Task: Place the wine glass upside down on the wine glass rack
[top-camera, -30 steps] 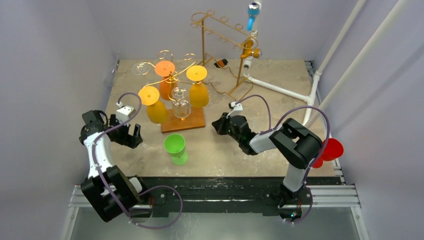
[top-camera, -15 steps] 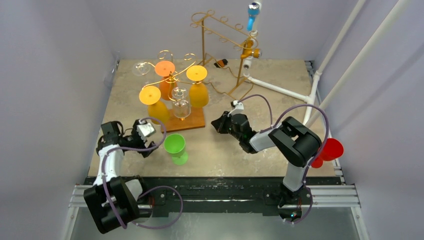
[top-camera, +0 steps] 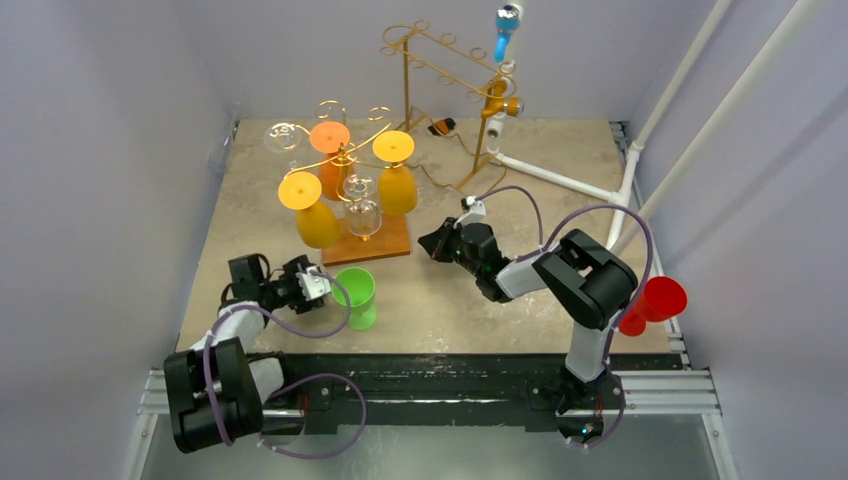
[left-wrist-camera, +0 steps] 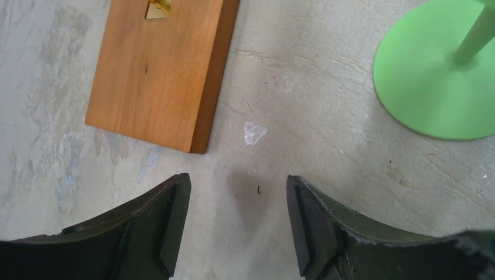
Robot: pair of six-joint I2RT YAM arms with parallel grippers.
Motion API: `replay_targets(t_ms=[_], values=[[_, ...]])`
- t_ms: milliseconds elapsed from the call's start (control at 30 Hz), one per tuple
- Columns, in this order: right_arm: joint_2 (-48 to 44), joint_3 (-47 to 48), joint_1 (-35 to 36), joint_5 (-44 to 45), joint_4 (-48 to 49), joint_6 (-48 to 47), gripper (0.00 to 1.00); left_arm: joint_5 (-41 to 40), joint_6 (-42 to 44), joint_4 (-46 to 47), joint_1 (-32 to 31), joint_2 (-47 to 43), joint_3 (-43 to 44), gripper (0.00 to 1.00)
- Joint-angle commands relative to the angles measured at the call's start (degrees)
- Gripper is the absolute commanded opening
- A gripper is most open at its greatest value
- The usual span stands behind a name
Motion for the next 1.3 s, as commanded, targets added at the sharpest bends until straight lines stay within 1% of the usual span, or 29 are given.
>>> replay_targets(t_ms=[0, 100, 200, 300, 433, 567, 667, 733, 767, 800, 933, 1267], values=[[0.94, 2.45, -0.26, -0.24, 0.77, 0.4, 0.0, -3.08, -8.84, 23.71, -5.13, 1.88, -4.14, 0.65], [1.4, 2.36, -0.24, 0.1, 1.06, 0.58, 0.0, -4.86, -9.66, 26.9, -6.31, 2.87, -5.27, 0.65], [2.38, 2.59, -0.24, -0.42, 1.82, 1.23, 0.0, -7.82, -13.64, 31.95, -6.56, 4.64, -5.79, 0.63], [3.08, 2.98, -0.3, -0.25, 2.14, 1.7, 0.0, -9.3, -13.58, 32.43, -6.57, 6.9, -5.17, 0.63], [3.36, 3.02, -0.27, 0.81, 2.51, 1.98, 0.0, -10.1, -14.27, 35.48, -6.69, 10.15, -4.43, 0.61], [3.95, 3.08, -0.31, 0.94, 3.06, 2.16, 0.0, -8.29, -15.07, 33.1, -6.65, 11.83, -2.6, 0.63], [4.36, 3.58, -0.27, 0.82, 3.09, 2.44, 0.0, -6.82, -10.19, 28.13, -6.67, 12.56, -1.36, 0.66], [4.75, 4.41, -0.3, 0.3, 2.42, 2.96, 0.0, -6.04, -6.91, 23.49, -6.7, 13.0, 0.22, 0.66], [4.88, 4.82, -0.29, 0.45, 2.29, 3.07, 0.0, -5.73, -6.06, 22.91, -6.7, 13.24, 0.34, 0.66], [5.16, 5.24, -0.3, 0.49, 2.14, 3.23, 0.0, -5.55, -5.01, 23.1, -6.69, 13.56, 0.22, 0.66], [6.26, 7.01, -0.3, 1.03, 1.51, 3.67, 0.0, -5.1, -5.52, 27.14, -6.64, 14.78, -0.29, 0.65], [10.35, 10.48, -0.09, 0.3, 0.37, 4.74, 0.0, -7.85, -6.7, 32.76, -6.64, 16.4, -1.12, 0.64]])
